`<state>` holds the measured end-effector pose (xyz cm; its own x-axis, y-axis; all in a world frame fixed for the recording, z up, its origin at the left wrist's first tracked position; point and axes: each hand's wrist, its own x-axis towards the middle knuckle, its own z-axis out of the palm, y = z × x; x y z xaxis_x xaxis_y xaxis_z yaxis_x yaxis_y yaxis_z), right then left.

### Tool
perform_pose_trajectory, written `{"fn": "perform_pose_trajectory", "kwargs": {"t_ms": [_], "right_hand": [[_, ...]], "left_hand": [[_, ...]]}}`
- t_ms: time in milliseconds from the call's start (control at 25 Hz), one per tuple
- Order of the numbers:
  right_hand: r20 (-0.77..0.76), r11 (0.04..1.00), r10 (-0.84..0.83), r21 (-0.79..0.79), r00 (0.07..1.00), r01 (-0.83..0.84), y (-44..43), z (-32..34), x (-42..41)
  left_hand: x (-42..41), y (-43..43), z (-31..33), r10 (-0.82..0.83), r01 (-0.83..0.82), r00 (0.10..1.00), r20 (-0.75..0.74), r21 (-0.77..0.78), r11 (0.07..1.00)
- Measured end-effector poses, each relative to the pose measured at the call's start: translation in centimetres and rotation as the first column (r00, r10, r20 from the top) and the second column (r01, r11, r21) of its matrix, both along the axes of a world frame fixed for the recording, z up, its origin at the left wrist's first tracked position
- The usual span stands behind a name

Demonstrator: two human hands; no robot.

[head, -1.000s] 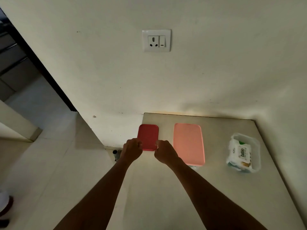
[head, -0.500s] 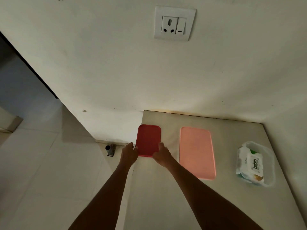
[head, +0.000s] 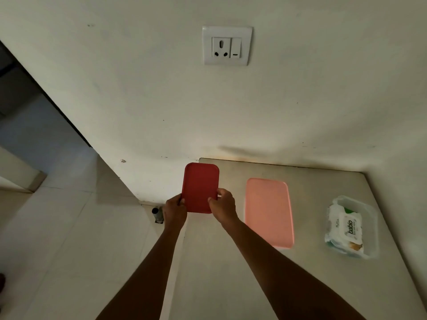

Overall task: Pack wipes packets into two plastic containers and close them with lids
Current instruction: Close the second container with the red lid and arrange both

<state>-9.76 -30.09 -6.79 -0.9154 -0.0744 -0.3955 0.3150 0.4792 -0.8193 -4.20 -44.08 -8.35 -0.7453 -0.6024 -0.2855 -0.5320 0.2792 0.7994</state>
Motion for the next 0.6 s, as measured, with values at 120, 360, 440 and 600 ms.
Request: {"fn": "perform_pose_trajectory", "kwargs": {"t_ms": [120,360,440,600], "right_hand": [[-0.176,0.996,-0.073,0.032,0.982,0.08,2.6,2.8,0.4],[-0.284,0.939,-0.333,-0.013,0.899,0.344,14.4,6.9,1.3],[-0.29,0.921,-0.37,0.01,0.883,0.389,20.3,6.9,1.9],[-0.26,0.869,-0.469,0.035,0.844,0.494,31.5,5.9,3.6]], "left_hand": [[0.3,2.2,2.9,-0.038,0.038,0.999,-0.02,-0.026,0.999],[0.1,13.4,7.1,-0.208,0.204,0.97,-0.129,-0.042,0.978],[-0.2,18.6,7.6,-0.296,0.289,0.946,-0.129,-0.07,0.955],[-0.2,28.8,6.9,-0.495,0.48,0.868,-0.05,-0.175,0.86]]}}
